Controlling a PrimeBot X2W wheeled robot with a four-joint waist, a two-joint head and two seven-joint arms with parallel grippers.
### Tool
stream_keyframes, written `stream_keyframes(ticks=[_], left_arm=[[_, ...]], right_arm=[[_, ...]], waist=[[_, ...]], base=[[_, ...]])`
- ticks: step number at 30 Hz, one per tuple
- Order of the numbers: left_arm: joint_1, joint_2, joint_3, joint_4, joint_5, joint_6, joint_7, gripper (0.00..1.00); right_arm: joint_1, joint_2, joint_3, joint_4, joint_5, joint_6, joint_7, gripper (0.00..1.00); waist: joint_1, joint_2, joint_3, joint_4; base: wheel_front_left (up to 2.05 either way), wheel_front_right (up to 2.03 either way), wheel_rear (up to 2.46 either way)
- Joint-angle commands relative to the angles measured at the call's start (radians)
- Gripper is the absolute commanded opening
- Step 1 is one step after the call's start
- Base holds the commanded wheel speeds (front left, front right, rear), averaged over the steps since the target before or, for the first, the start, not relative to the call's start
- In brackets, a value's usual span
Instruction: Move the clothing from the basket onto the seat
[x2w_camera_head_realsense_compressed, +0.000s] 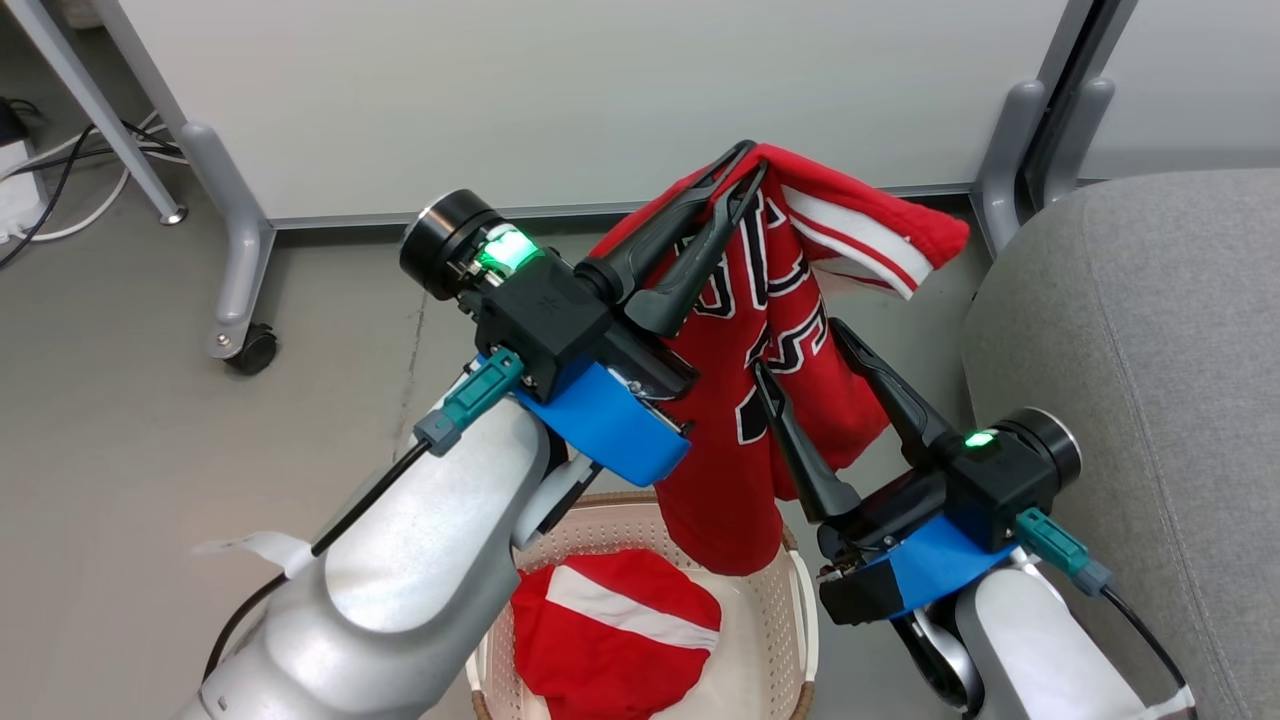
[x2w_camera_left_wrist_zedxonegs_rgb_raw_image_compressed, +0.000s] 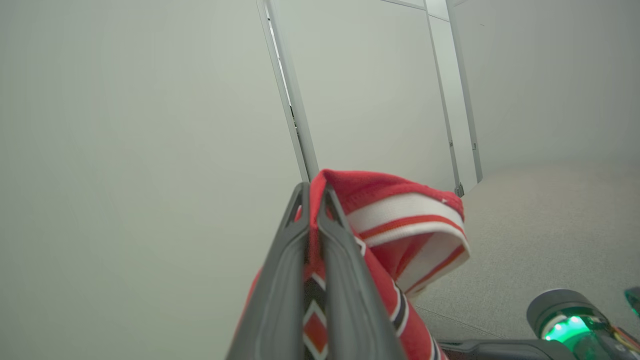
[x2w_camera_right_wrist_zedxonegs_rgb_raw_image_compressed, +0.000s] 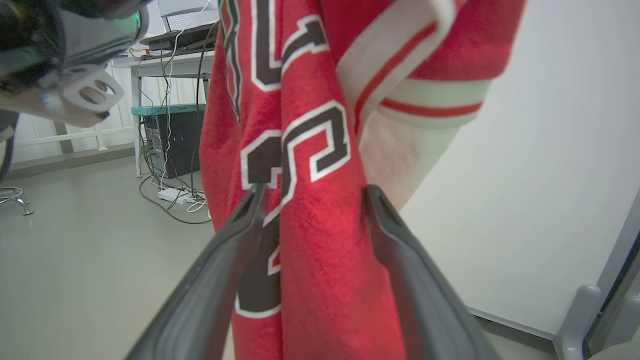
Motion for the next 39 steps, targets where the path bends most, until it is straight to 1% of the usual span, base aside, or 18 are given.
stream_keyframes(ticks=[1, 10, 11, 12, 20, 39], left_arm=[[-0.009, -0.004, -0.003, -0.007, 0.005, -0.001, -0.003, 0.00], [0.010, -0.023, -0.031, -0.021, 0.015, -0.001, -0.003, 0.00], [0.012, -0.025, -0.033, -0.022, 0.015, -0.001, -0.003, 0.00], [0.012, -0.025, -0.035, -0.023, 0.015, -0.001, -0.003, 0.00], [0.020, -0.021, -0.040, -0.009, 0.016, -0.001, -0.003, 0.00], [0.023, -0.020, -0.033, 0.000, 0.015, -0.001, -0.003, 0.00]], right_arm=[[-0.025, -0.014, 0.012, 0.019, 0.004, 0.000, -0.001, 1.00], [-0.093, -0.035, 0.092, 0.117, 0.030, 0.000, -0.001, 1.00], [-0.097, -0.034, 0.100, 0.125, 0.037, 0.000, -0.001, 0.36], [-0.102, -0.032, 0.101, 0.127, 0.040, 0.000, -0.001, 0.00], [-0.082, -0.027, 0.111, 0.129, 0.054, 0.000, -0.001, 0.00], [-0.070, -0.027, 0.115, 0.113, 0.060, 0.000, -0.001, 0.00]], waist=[[-0.0001, 0.0000, -0.002, 0.007], [-0.0001, 0.0000, -0.009, 0.032], [-0.0001, 0.0000, -0.009, 0.034], [-0.0001, 0.0000, -0.009, 0.036], [-0.0001, 0.0000, -0.007, 0.048], [-0.0001, 0.0000, -0.003, 0.044]], base=[[0.00, 0.00, 0.00], [0.00, 0.00, 0.00], [0.00, 0.00, 0.00], [0.00, 0.00, 0.00], [0.00, 0.00, 0.00], [0.00, 0.00, 0.00]])
